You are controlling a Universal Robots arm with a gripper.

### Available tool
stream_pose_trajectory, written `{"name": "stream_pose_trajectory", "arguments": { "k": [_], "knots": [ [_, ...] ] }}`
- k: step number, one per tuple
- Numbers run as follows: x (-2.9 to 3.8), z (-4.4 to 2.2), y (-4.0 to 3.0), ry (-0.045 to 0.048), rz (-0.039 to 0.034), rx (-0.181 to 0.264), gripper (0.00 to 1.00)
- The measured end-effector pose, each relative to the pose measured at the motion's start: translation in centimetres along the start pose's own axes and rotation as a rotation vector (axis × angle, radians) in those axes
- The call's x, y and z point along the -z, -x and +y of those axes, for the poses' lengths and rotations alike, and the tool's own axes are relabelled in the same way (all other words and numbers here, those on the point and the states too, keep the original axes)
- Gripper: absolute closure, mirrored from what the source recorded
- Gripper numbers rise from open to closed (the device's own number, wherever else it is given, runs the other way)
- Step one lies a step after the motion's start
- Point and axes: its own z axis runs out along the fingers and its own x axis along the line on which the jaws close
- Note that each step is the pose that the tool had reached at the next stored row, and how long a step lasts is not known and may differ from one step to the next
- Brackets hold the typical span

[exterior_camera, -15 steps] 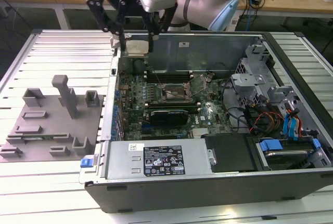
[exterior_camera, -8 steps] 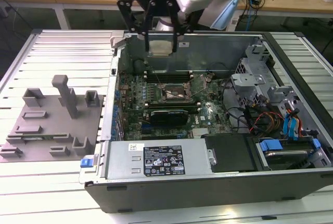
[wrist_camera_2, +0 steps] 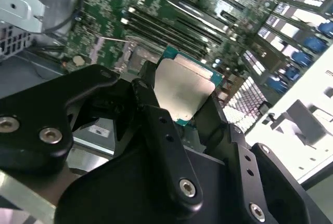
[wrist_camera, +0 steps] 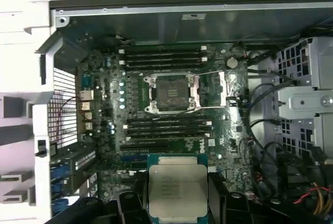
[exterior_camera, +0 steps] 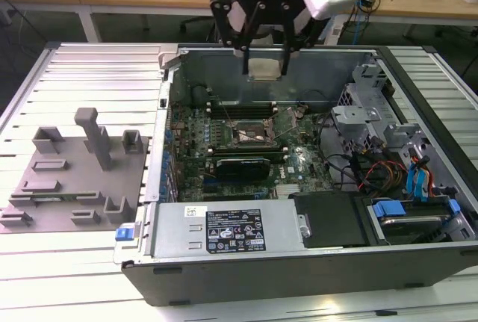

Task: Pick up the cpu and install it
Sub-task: 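Pick up the cpu and move it towards the insertion slot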

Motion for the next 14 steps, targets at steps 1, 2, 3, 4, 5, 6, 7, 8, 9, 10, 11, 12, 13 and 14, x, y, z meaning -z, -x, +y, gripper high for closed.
{"name": "stream_pose_trajectory", "arguments": {
  "k": [1, 2, 3, 4, 5, 6, 7, 8, 9, 10, 11, 12, 13, 14],
  "knots": [
    [-0.01, 0.02, 0.39, 0.0, 0.0, 0.0, 0.45],
    [-0.01, 0.04, 0.76, -0.0001, 0.0, 0.0, 0.45],
    [-0.02, 0.06, 1.38, 0.0, 0.0, 0.0, 0.45],
    [-0.03, 0.08, 1.72, 0.0, 0.0, 0.0, 0.45],
    [-0.04, 0.1, 2.11, 0.0001, 0.0, 0.0, 0.45],
    [-0.05, 0.13, 2.76, 0.0, 0.0001, 0.0, 0.45],
    [-0.06, 0.16, 3.24, 0.0, 0.0, 0.0, 0.45],
    [-0.07, 0.17, 3.57, 0.0001, 0.0, 0.0, 0.45],
    [-0.07, 0.2, 4.02, 0.0001, 0.0, 0.0, 0.45],
    [-0.08, 0.22, 4.37, 0.0, 0.0, 0.0, 0.45],
    [-0.09, 0.25, 4.86, 0.0001, -0.0001, 0.0, 0.45],
    [-0.1, 0.26, 5.23, 0.0002, -0.0001, 0.0, 0.45],
    [-0.11, 0.28, 5.58, 0.0001, 0.0, 0.0, 0.45],
    [-0.11, 0.3, 5.98, 0.0001, -0.0001, 0.0, 0.45]
  ]
}}
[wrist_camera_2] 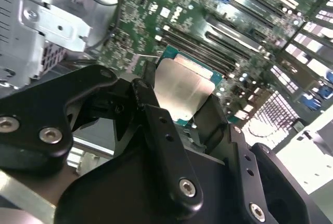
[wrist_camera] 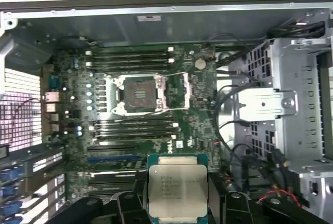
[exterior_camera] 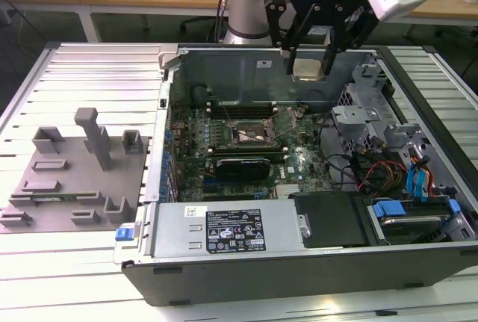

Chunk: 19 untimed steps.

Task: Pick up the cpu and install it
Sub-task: 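Pick up the cpu and move it towards the insertion slot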

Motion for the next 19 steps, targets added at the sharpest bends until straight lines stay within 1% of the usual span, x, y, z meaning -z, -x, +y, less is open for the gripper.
{"name": "stream_pose_trajectory", "arguments": {
  "k": [3, 5, 9, 10, 11, 15, 18, 19],
  "knots": [
    [0.0, 0.01, 0.31, -0.0001, 0.0, 0.0, 0.45],
    [-0.07, 0.01, 0.31, -0.0003, 0.0, 0.0, 0.45],
    [-0.9, 0.41, -0.3, -0.0002, 0.0, 0.0, 0.45],
    [-1.44, 0.77, -0.63, -0.0005, 0.0, 0.0, 0.45],
    [-1.85, 1.01, -0.81, -0.0003, 0.0, 0.0, 0.45],
    [-2.94, 1.68, -1.31, -0.0003, 0.0, 0.0, 0.45],
    [-4.08, 2.52, -2.02, -0.0006, 0.0001, 0.0, 0.45],
    [-4.37, 2.72, -2.23, -0.0004, 0.0, 0.0, 0.45]
  ]
}}
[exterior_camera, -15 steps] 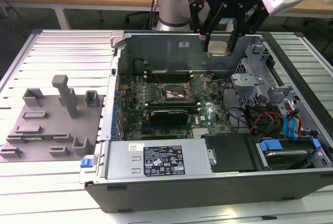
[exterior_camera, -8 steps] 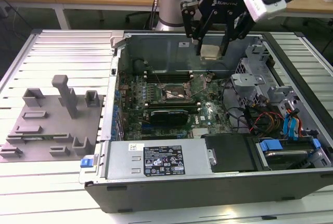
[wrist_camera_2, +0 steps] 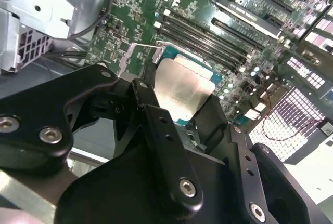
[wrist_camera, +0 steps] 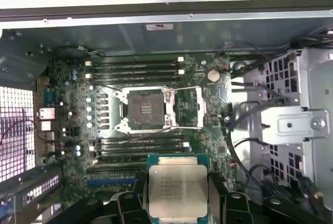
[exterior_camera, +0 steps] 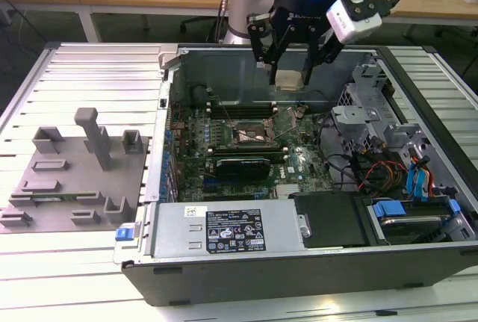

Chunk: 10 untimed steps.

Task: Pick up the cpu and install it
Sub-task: 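Pick up the cpu and move it towards the insertion slot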

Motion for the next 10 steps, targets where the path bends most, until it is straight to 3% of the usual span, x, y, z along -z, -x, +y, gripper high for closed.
{"name": "stream_pose_trajectory", "arguments": {
  "k": [10],
  "knots": [
    [-2.27, 1.35, -1.49, -0.0001, 0.0, 0.0, 0.45]
  ]
}}
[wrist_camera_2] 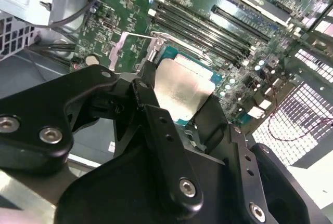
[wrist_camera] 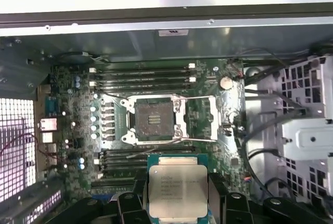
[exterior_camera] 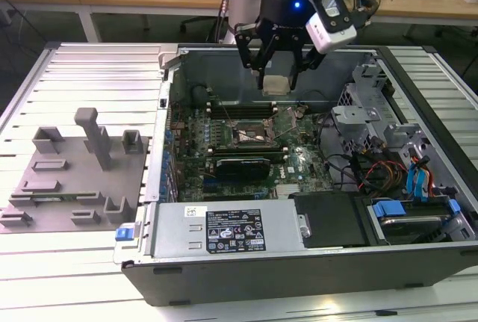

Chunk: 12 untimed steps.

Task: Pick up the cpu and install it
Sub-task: 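Pick up the cpu and move it towards the insertion slot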

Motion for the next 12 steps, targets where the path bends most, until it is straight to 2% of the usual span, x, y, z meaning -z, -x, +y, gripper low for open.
{"name": "stream_pose_trajectory", "arguments": {
  "k": [5, 7, 9, 12],
  "knots": [
    [-1.05, 0.74, -0.73, -0.0001, 0.0001, 0.0, 0.45],
    [-1.78, 1.27, -1.25, 0.0, 0.0, 0.0, 0.45],
    [-2.16, 1.49, -1.45, 0.0001, 0.0, 0.0, 0.45],
    [-3.1, 1.59, -1.54, 0.0, 0.0, 0.0, 0.45]
  ]
}}
